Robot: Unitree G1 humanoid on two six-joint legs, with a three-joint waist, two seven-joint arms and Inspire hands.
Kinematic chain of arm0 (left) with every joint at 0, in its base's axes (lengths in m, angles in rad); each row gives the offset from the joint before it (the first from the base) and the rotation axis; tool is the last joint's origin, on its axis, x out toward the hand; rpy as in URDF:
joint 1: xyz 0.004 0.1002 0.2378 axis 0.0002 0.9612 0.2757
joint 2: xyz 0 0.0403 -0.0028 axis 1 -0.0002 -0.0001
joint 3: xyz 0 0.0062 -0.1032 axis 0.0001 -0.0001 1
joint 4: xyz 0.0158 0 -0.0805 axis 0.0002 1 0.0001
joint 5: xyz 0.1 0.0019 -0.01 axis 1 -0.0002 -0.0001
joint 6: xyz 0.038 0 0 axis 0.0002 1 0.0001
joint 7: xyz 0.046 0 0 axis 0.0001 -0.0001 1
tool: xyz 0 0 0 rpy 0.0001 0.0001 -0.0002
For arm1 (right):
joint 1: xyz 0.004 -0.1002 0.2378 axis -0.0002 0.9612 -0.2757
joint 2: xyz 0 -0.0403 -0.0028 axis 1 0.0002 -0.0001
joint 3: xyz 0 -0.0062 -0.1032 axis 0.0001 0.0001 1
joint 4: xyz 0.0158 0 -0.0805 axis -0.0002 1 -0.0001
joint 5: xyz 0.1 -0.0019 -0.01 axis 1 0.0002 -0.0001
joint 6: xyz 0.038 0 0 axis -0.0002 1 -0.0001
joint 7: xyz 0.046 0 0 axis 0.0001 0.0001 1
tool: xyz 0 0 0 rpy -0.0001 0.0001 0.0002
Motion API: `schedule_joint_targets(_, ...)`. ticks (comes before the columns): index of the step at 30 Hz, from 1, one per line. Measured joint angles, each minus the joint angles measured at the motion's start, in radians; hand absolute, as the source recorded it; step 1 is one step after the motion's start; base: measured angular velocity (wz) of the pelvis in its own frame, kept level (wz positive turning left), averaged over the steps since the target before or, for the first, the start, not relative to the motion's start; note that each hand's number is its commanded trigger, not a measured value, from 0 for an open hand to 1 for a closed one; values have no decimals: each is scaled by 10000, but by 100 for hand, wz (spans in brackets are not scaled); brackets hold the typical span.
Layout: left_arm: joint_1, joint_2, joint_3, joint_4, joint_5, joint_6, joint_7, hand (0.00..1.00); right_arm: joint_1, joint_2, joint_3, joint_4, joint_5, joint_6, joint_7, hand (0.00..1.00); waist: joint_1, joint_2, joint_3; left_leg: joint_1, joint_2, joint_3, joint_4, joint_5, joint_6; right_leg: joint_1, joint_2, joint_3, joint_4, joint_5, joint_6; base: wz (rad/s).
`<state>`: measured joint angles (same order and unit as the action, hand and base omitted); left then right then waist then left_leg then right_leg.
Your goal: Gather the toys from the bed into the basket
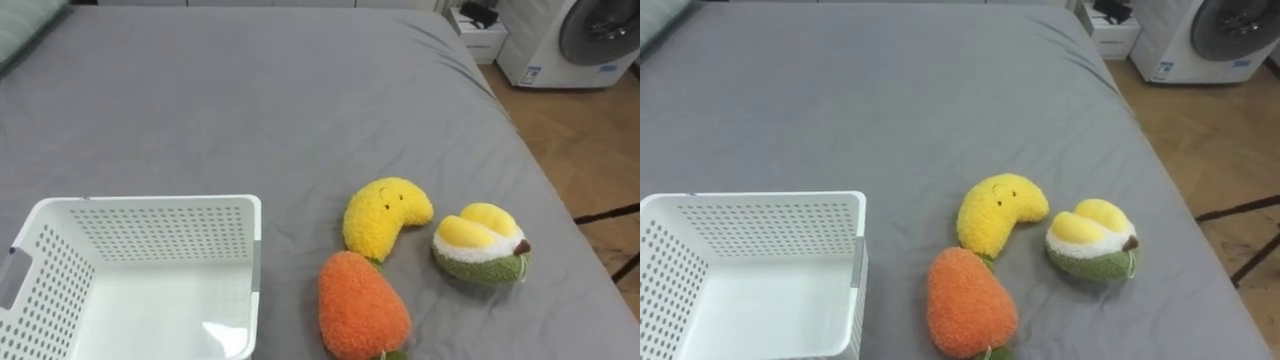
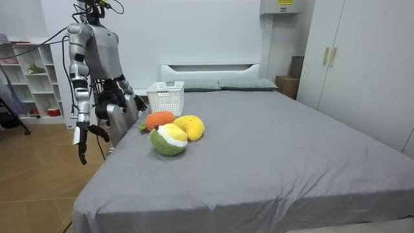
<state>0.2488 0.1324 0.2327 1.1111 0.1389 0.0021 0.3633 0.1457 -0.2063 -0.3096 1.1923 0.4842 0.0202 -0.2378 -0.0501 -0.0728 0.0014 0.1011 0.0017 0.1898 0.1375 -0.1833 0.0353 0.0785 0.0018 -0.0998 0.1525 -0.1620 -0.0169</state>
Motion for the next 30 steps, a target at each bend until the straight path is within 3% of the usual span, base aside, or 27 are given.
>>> schedule_joint_targets(4, -2, 83, -18, -3, 519, 0, 17, 0, -610, -532, -30, -420, -173, -102, -567, 0, 66, -127, 57, -34, 29, 67, -21, 17, -27, -108, 50, 141, 21, 7, -13, -5)
schedule_joint_targets(6, -9, 106, -36, -2, 521, -18, 17, 0, -771, -557, 15, -614, -201, -103, -735, 0, 123, -205, 68, -47, 31, 67, -24, 33, -52, -119, 70, 137, -5, 13, -23, 0)
schedule_joint_targets(8, -52, 113, -43, 84, 534, -50, 37, 0, -760, -558, 51, -1073, -234, -95, -920, 0, 270, -287, 30, -67, 23, 111, -34, 36, -60, -150, 78, 138, -1, 17, -28, -5)
schedule_joint_targets(15, -126, 142, -226, -248, 538, -11, -60, 0, -1047, -674, 746, -2832, -1406, -195, -1514, 0, 572, -229, 3, -512, 29, 217, -9, 45, -69, -610, 99, 170, 14, 75, -94, -4)
schedule_joint_targets(22, -87, 264, -640, -407, 622, -10, -110, 0, -2273, -776, 1475, -2907, -2294, -222, -1560, 0, 700, -157, 22, -832, 39, 214, 35, 51, -72, -854, 91, 111, 12, 120, -105, 1)
schedule_joint_targets(26, -203, 371, -894, -451, 618, 26, -265, 0, -2674, -873, 1706, -3062, -2621, -266, -1536, 0, 814, -78, -8, -1133, 108, 169, 82, 55, -67, -1062, 68, 12, 30, 132, -110, 3)
schedule_joint_targets(30, -515, 418, -1141, -443, 558, 249, -416, 0, -3279, -970, 2008, -3063, -2723, -264, -1550, 0, 835, -9, -14, -1529, 96, 11, 185, 88, -59, -1401, 22, -165, 155, 133, -108, 10)
